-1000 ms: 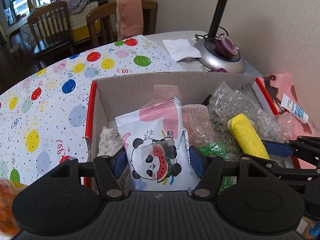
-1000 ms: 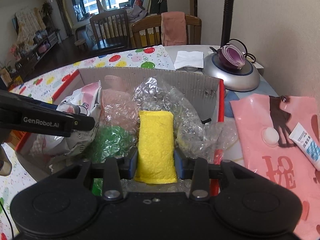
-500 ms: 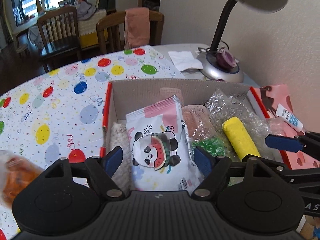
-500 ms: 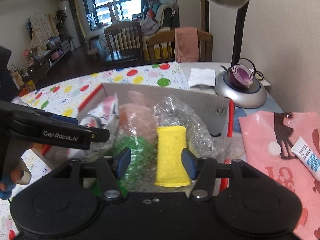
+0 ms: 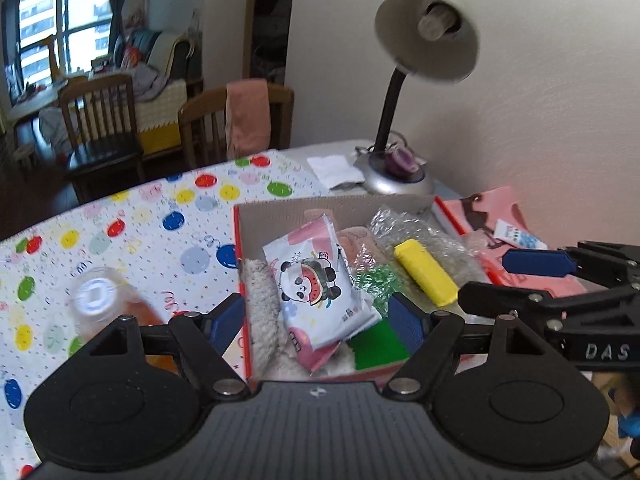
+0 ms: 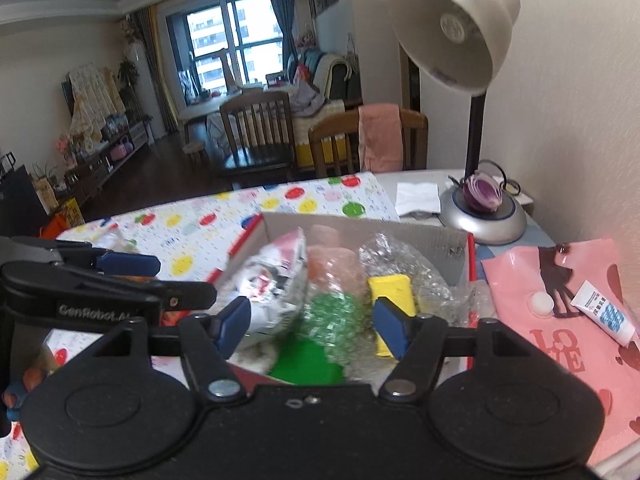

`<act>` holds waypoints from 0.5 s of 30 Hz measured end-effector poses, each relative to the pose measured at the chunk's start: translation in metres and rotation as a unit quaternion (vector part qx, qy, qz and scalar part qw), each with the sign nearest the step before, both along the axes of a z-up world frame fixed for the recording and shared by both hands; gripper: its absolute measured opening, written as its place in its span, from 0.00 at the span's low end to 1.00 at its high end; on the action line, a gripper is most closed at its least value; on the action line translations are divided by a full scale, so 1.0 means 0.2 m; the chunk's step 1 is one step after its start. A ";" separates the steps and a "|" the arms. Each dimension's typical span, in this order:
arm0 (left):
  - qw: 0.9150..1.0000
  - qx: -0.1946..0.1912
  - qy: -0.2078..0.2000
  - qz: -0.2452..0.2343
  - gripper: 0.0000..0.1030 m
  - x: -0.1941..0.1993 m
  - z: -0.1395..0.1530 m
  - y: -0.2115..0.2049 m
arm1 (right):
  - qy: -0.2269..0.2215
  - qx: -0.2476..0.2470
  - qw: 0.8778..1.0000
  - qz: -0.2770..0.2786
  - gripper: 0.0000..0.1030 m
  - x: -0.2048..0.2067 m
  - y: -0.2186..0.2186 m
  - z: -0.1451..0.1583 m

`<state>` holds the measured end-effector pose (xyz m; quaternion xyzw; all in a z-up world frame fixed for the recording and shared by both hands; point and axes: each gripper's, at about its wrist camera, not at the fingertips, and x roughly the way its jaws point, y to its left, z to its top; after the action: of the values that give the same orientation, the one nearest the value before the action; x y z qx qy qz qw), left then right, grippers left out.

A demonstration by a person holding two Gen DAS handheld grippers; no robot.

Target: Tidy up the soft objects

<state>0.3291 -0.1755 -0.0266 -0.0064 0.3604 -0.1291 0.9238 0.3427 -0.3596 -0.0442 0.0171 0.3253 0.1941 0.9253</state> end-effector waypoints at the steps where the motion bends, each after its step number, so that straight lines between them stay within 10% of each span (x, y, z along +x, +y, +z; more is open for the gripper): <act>1: 1.000 -0.001 -0.006 -0.003 0.76 -0.03 0.02 0.02 | -0.004 0.001 1.000 -0.001 0.66 -0.03 0.01 0.02; 15: 0.998 -0.025 -0.061 -0.012 0.84 -0.47 0.18 0.30 | -0.074 0.021 0.997 0.004 0.82 -0.40 0.17 0.17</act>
<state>0.2358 -0.1158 0.0100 -0.0174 0.3000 -0.1490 0.9421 0.2617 -0.3261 -0.0103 0.0212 0.2518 0.2055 0.9455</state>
